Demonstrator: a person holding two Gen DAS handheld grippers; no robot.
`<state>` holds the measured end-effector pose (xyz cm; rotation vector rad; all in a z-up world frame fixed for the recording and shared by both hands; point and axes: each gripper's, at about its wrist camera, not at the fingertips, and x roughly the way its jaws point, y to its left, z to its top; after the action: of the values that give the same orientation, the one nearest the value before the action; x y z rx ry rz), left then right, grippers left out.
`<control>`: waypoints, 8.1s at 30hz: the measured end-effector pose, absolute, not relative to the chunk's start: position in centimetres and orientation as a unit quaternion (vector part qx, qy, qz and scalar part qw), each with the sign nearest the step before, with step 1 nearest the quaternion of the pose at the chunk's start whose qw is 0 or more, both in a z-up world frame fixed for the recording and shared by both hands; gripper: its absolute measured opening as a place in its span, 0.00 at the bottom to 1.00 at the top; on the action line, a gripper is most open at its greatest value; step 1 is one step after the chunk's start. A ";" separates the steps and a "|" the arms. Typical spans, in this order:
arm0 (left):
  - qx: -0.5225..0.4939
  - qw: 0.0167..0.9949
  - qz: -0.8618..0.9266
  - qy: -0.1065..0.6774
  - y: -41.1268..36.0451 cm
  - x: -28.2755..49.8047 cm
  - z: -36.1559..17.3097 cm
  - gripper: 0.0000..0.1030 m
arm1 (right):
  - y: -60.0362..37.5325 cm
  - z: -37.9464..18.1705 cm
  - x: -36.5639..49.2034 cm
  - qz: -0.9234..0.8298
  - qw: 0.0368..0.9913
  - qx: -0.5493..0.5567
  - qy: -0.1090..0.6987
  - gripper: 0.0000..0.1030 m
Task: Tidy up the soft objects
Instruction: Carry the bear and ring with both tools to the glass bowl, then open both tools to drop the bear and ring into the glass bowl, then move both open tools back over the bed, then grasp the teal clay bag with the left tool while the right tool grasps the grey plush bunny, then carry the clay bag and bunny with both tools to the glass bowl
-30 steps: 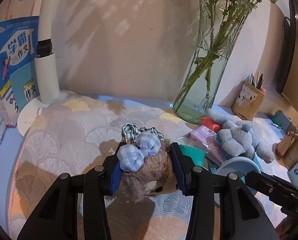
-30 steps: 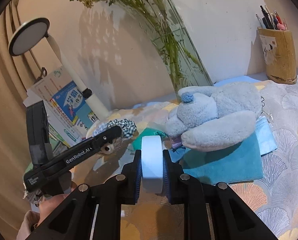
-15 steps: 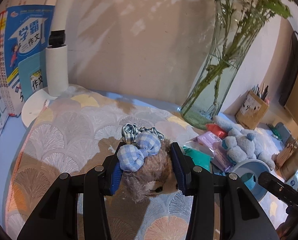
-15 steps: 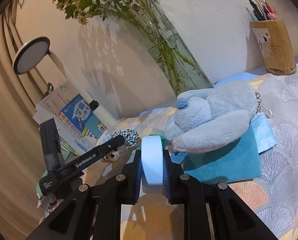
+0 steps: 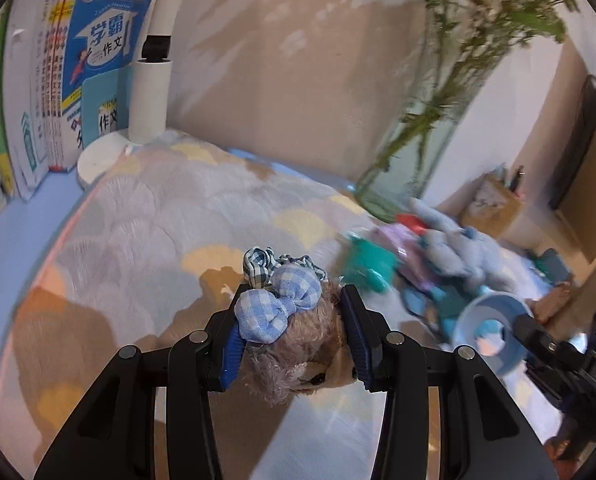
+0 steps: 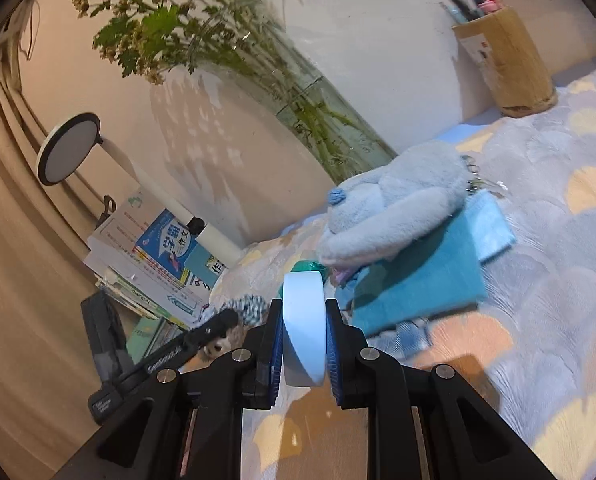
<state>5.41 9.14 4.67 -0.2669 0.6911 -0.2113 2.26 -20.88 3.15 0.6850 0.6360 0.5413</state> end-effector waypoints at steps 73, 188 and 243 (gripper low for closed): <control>0.100 0.847 -0.450 0.263 -43.3 -5.7 13.0 0.58 | -68.0 8.7 -9.2 -0.063 0.875 0.442 0.184 0.19; 0.018 0.896 -0.173 0.408 1.1 13.4 3.5 0.39 | -21.6 2.4 13.8 0.151 0.897 0.262 0.323 0.85; 0.025 0.937 -0.112 0.331 -4.9 5.5 8.3 0.35 | -30.5 5.4 1.3 0.174 0.877 0.376 0.244 0.49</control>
<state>5.47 -4.85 8.35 0.0515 0.6768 -0.2289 1.31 -30.46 5.36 0.7848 0.5088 0.3632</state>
